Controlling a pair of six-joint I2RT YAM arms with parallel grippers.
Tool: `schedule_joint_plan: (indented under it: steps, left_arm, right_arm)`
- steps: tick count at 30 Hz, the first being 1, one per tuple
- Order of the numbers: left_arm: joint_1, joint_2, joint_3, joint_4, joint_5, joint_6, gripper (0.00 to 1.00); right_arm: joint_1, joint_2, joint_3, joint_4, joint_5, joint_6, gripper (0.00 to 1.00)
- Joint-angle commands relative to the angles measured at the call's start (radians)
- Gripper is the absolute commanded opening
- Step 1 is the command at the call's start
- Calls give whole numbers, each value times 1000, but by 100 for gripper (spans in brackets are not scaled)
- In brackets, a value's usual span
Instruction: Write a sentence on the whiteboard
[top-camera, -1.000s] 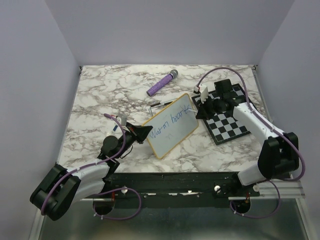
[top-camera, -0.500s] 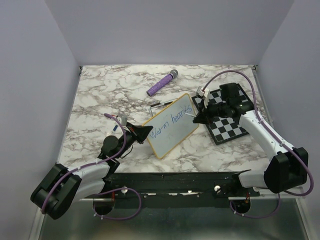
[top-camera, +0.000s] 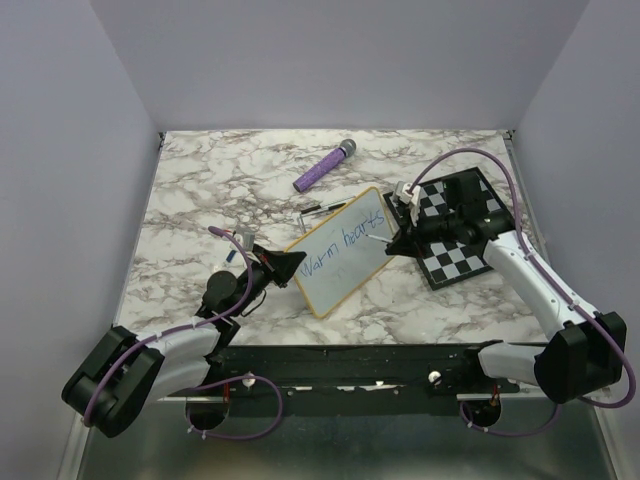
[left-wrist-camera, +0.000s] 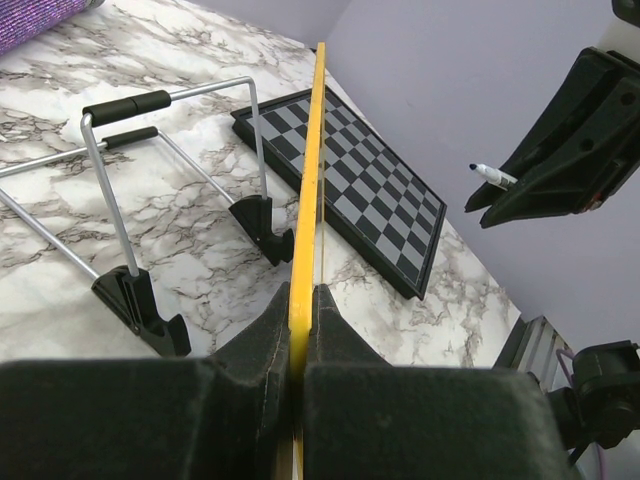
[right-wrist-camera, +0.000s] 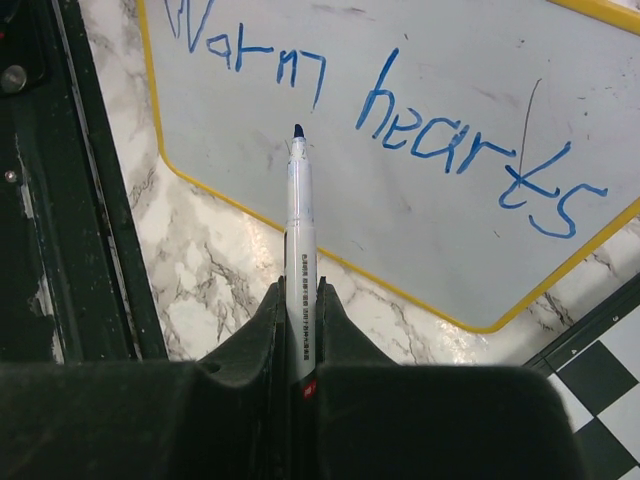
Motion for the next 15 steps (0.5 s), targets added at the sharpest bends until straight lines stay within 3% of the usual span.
schedule_joint_plan:
  steps: [1,15]
  left_arm:
    - [-5,11,-6,-5,30,10,0]
    - [-5,48,-2,24,30,-16,0]
  right_arm:
    - [32,-7,-2,-28,-22,-29,0]
    - [128,-18,12,18,84,-12,1]
